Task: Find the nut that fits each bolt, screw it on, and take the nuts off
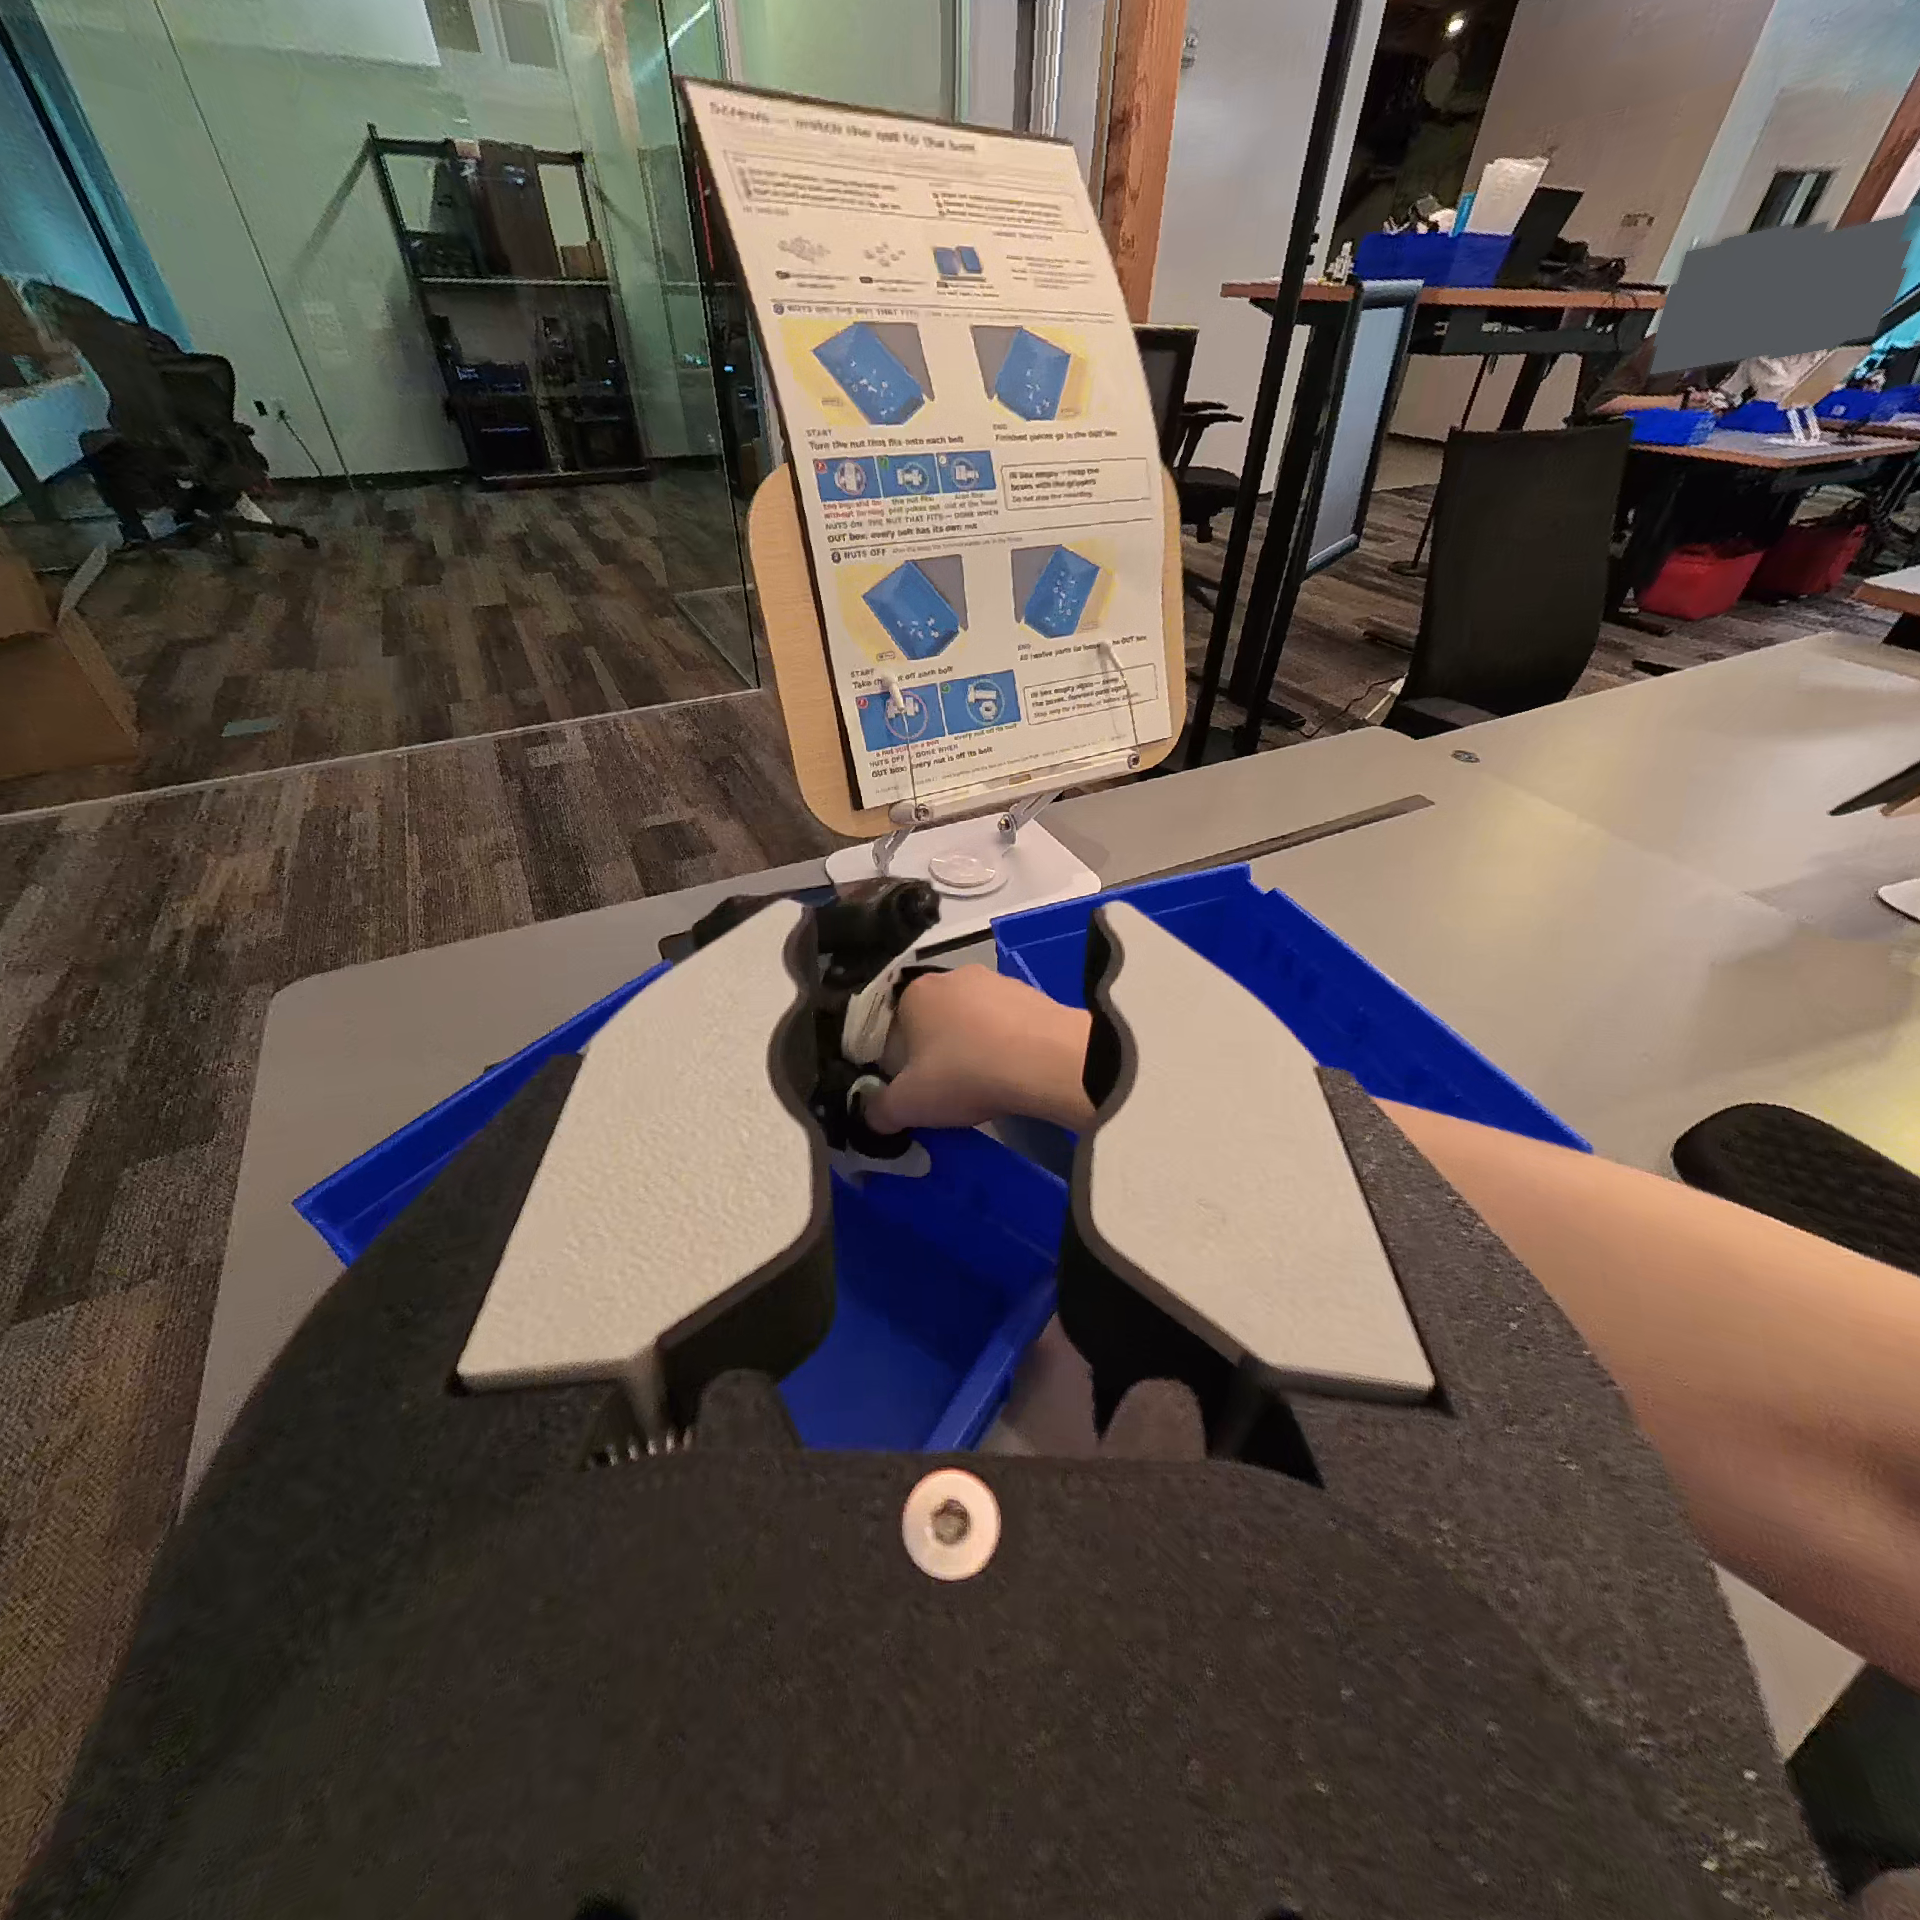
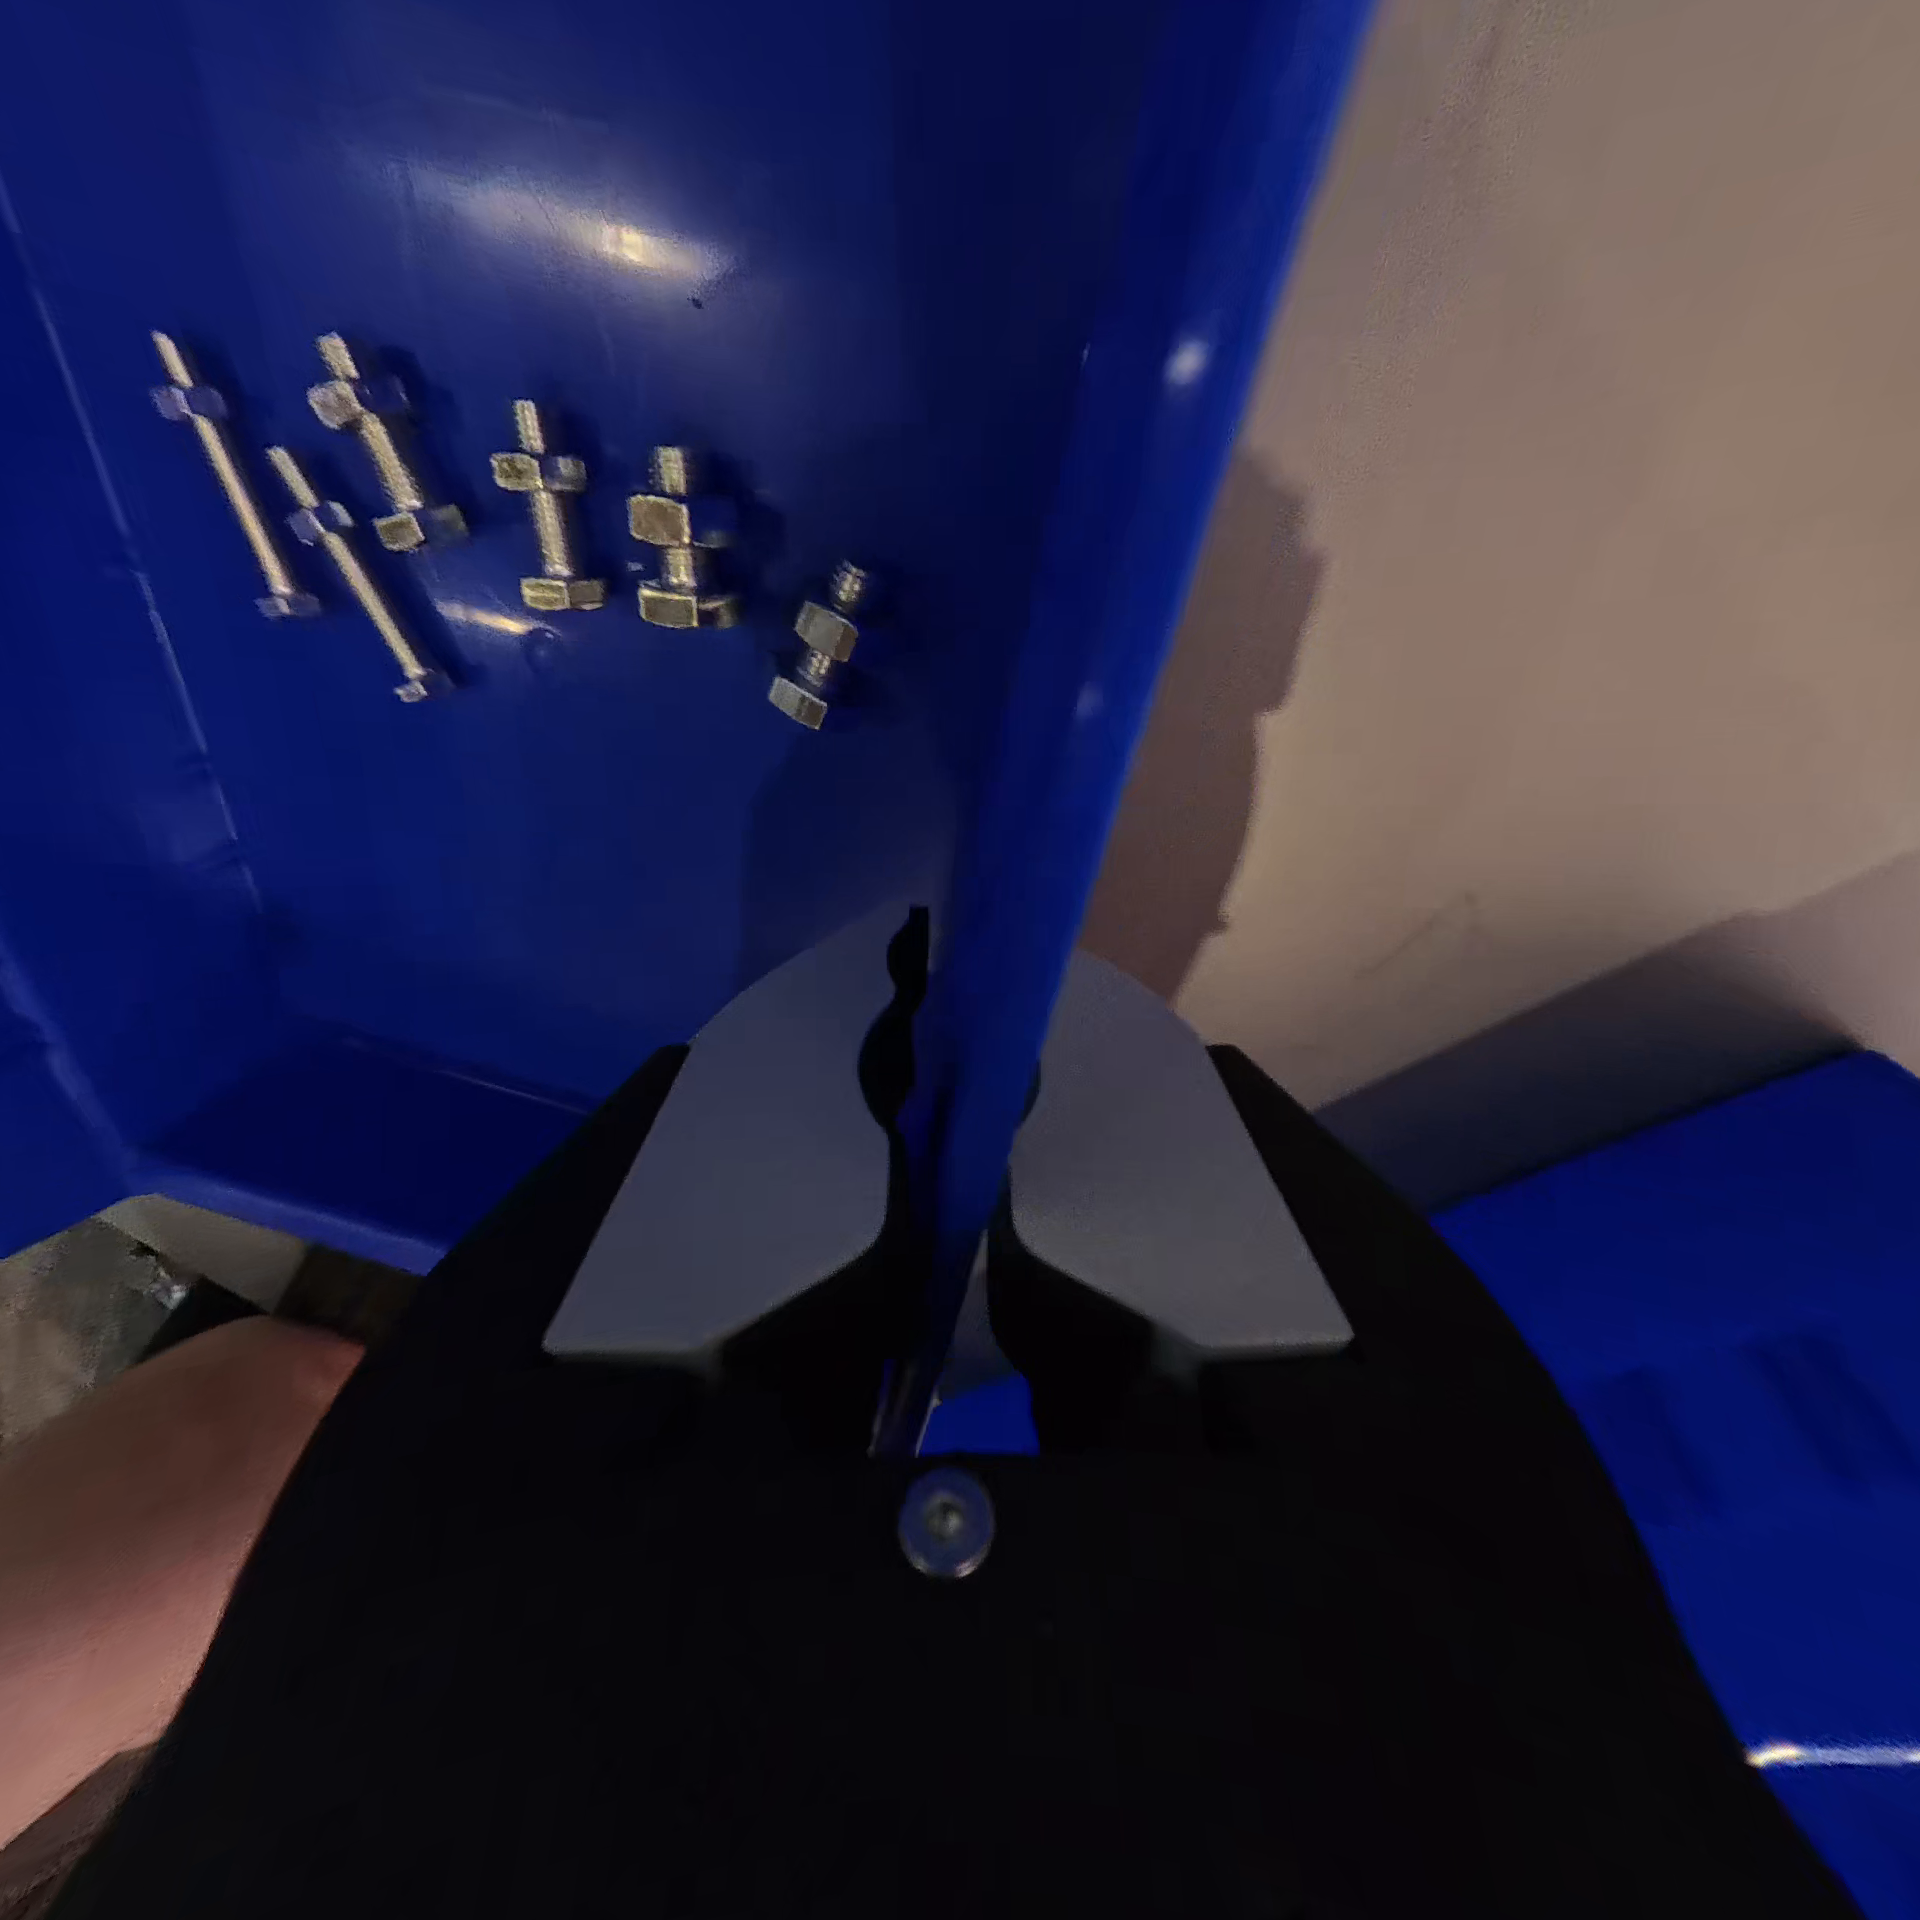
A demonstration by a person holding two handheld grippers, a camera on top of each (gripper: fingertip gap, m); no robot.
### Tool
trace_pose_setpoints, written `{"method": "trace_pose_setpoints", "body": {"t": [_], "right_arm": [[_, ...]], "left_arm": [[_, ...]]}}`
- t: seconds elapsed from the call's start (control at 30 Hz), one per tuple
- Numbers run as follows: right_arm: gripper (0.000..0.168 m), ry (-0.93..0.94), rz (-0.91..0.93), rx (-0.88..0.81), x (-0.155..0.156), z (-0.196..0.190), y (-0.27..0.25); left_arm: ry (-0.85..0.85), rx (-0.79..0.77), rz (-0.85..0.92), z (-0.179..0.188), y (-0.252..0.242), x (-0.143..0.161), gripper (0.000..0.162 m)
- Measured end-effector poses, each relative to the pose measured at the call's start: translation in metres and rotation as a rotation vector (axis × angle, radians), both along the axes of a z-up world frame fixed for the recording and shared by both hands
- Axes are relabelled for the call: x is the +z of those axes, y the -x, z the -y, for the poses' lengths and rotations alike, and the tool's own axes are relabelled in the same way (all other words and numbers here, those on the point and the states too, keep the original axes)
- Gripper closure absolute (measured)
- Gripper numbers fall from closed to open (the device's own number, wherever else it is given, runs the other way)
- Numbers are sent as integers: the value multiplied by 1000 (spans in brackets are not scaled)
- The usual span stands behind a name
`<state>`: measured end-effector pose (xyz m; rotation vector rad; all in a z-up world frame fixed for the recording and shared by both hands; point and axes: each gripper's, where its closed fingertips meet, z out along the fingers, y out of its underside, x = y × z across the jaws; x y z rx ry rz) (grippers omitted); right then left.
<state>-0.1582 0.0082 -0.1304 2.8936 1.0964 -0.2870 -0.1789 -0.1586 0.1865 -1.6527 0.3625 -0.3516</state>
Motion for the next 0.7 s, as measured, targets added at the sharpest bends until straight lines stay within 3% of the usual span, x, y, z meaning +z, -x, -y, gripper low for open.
{"method": "trace_pose_setpoints", "body": {"t": [0.1, 0.2, 0.3, 0.37, 0.43, 0.53, 0.63, 0.7], "right_arm": [[150, -98, -51, 8, 21, -14, -1], [139, -349, -123, 88, 84, -32, -14], [129, -681, -67, 83, 158, -45, -92], [113, -776, 4, -22, 176, -48, -172], [102, -622, 11, -185, 155, -35, -243], [101, -473, 21, -311, 104, -18, -310], [101, -324, 44, -308, 53, 9, -328], [113, -276, 102, -271, 32, 18, -333]], "left_arm": [[39, 9, -12, -4, 3, -8, 111], [62, -3, -9, -6, 4, -12, 111], [75, -10, 4, -8, 7, -14, 110], [78, -6, 15, -10, 9, -14, 110], [79, -6, 13, -12, 7, -14, 110], [71, -22, 3, -16, -3, -12, 111], [57, -36, -26, -21, -18, -11, 114], [79, -42, -70, -26, -29, -17, 114]]}}
